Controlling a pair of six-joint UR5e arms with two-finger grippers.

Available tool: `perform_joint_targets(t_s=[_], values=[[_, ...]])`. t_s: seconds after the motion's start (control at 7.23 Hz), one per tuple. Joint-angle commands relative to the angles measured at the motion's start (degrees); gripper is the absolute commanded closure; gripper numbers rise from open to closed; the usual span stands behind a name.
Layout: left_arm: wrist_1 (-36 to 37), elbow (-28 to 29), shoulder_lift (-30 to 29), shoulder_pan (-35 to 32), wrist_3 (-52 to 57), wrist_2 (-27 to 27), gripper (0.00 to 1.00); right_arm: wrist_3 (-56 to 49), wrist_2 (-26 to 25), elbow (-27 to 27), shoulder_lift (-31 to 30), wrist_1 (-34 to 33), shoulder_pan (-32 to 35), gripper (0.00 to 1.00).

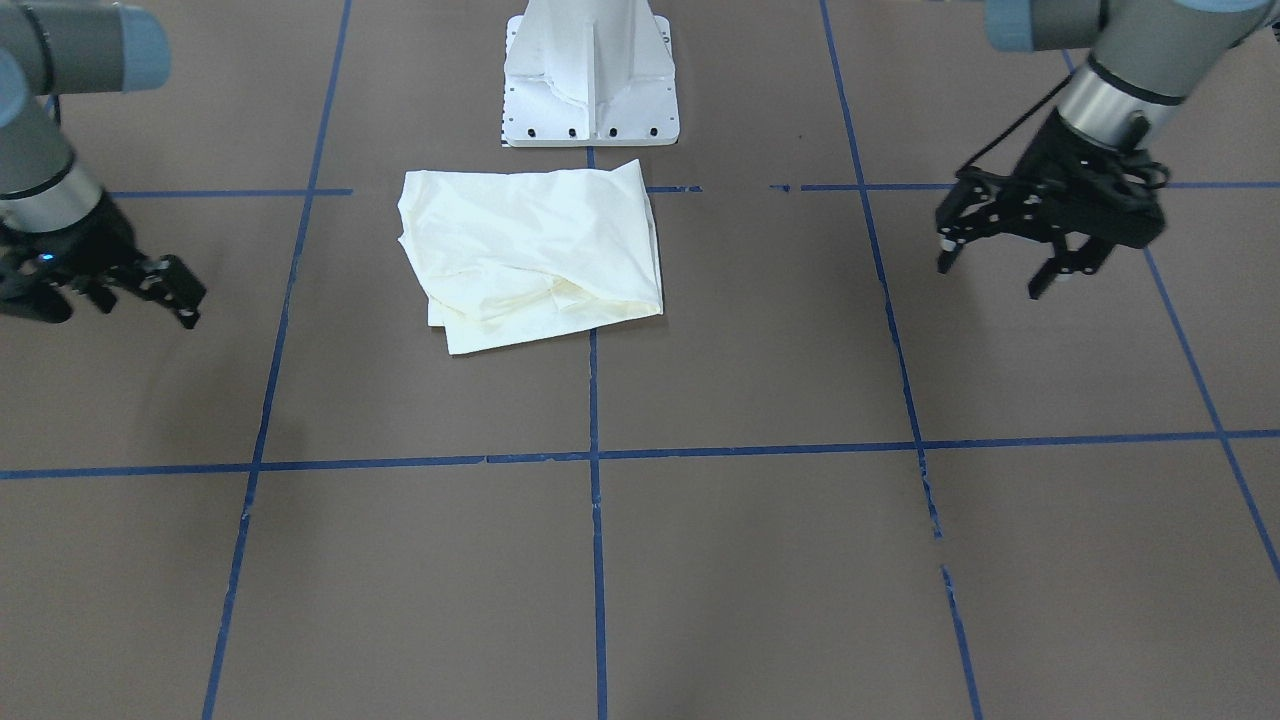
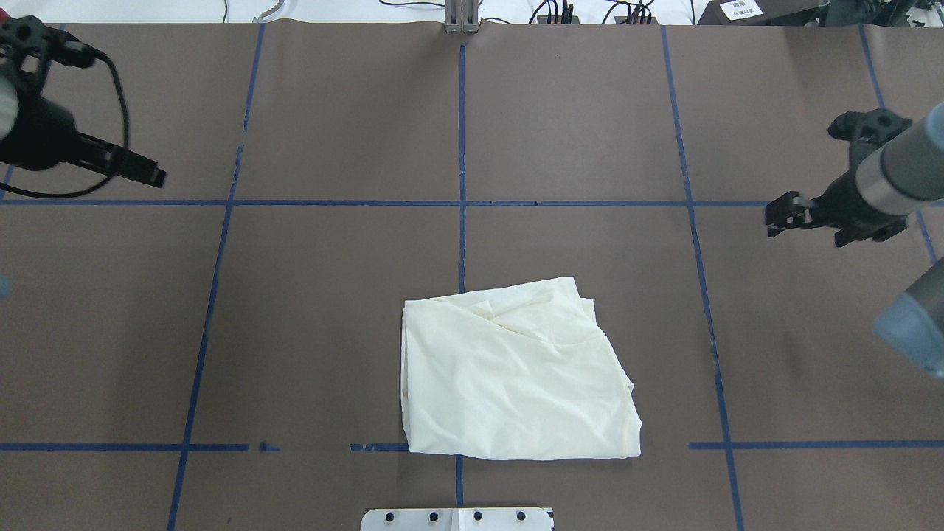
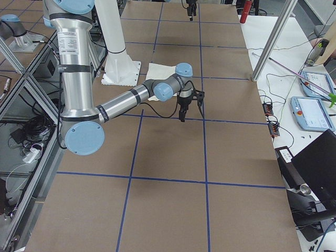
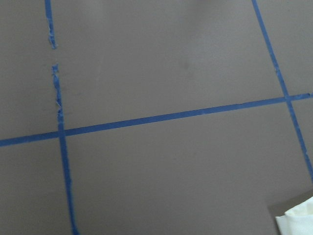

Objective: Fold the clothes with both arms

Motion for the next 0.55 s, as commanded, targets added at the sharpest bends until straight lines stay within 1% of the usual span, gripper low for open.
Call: perform_joint_targets(t_s=[0.0, 0.14, 0.28, 0.41], values=[[-0.04, 8.53, 1.96, -14.39, 21.08, -5.36, 0.01, -23.53, 6.51, -8.88, -0.08, -0.43, 14.74, 0.00], [-0.12, 13.09, 1.87, -19.76, 26.82, -5.37, 0.01, -30.83, 8.70, -12.39, -0.26, -0.43, 20.27, 0.00], [0.05, 17.66, 1.00, -24.95, 34.88, -5.37, 0.01, -39.43, 10.20, -16.43, -0.08, -0.60, 25.11, 0.00], [0.66, 19.97, 0.03, -27.78, 38.62, -5.11, 0.01, -46.31, 12.30, -19.78, 0.09, -0.60, 27.95, 0.00]])
